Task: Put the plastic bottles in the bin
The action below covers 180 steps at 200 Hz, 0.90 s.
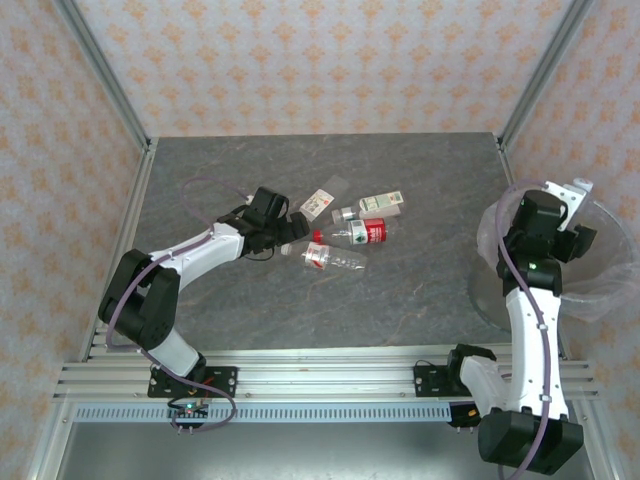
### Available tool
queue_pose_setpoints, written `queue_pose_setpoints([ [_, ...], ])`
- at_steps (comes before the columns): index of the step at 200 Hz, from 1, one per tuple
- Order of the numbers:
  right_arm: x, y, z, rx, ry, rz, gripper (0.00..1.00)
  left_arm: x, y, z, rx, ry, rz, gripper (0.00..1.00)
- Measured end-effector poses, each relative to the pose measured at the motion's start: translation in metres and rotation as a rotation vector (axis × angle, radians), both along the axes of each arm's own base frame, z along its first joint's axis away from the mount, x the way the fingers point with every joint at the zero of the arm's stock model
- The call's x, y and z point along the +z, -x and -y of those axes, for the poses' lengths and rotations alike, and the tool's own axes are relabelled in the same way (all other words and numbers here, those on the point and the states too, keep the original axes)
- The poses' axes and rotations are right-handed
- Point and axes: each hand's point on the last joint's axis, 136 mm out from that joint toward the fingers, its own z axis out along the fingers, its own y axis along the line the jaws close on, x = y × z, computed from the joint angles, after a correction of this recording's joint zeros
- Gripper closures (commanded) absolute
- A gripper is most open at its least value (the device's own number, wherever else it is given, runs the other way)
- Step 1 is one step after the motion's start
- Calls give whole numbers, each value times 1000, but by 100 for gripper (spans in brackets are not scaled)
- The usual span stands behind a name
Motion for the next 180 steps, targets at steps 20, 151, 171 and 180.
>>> queue_pose_setpoints([
  [20, 1, 5, -2, 1, -4, -1, 20, 0, 0, 0, 0, 0, -1, 0],
  [151, 3, -2, -25, 110, -76, -6, 1, -1, 1, 2, -8, 11, -9, 0],
  [171, 6, -9, -36, 164, -88, 4, 1, -1, 1, 3, -10, 13, -10, 0],
  [180, 8, -14, -43, 203, -103, 15, 1, -1, 1, 3, -10, 14, -10, 0],
])
